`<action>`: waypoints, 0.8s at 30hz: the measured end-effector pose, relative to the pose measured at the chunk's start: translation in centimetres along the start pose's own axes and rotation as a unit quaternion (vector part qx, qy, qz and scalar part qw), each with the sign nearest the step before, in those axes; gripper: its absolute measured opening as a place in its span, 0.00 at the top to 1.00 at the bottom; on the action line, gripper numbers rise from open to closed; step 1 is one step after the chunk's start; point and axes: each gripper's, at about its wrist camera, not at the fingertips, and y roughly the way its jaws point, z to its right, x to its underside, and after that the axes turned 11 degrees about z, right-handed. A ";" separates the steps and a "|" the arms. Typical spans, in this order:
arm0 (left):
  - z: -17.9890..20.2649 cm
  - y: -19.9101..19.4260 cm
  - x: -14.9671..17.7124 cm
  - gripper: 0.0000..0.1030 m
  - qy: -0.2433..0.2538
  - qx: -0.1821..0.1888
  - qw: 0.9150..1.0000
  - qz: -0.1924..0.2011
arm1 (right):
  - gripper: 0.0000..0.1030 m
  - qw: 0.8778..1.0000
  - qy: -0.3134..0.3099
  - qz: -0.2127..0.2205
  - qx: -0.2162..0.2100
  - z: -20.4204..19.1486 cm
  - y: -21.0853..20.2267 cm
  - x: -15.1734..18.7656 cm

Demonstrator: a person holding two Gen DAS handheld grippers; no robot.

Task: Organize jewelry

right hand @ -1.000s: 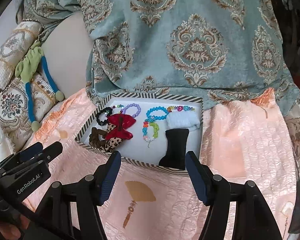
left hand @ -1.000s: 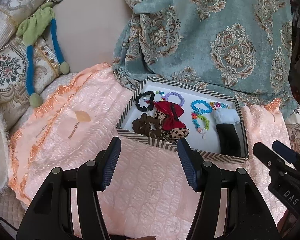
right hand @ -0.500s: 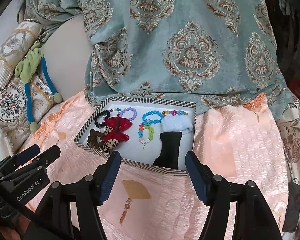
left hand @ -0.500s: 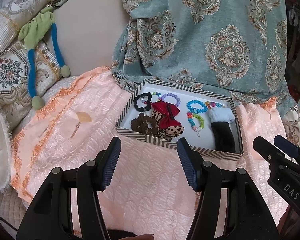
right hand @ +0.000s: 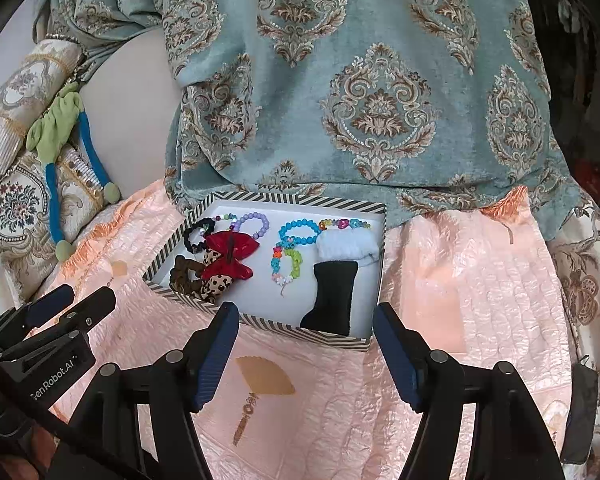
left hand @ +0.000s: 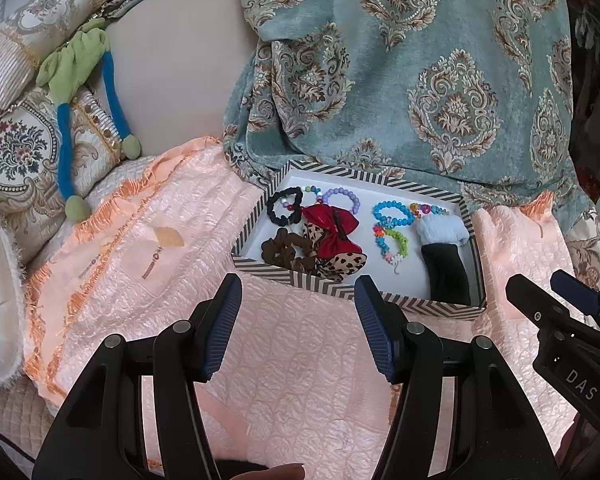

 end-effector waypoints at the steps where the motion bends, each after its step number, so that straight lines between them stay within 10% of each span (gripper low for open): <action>1: 0.0 0.0 0.0 0.43 0.000 0.000 1.000 0.000 | 0.34 1.000 -0.001 -0.001 0.000 0.0 0.0 0.1; 24: 0.2 0.2 0.5 0.43 0.003 0.001 1.000 -0.007 | 0.33 1.000 0.002 -0.007 -0.002 0.0 0.3 0.2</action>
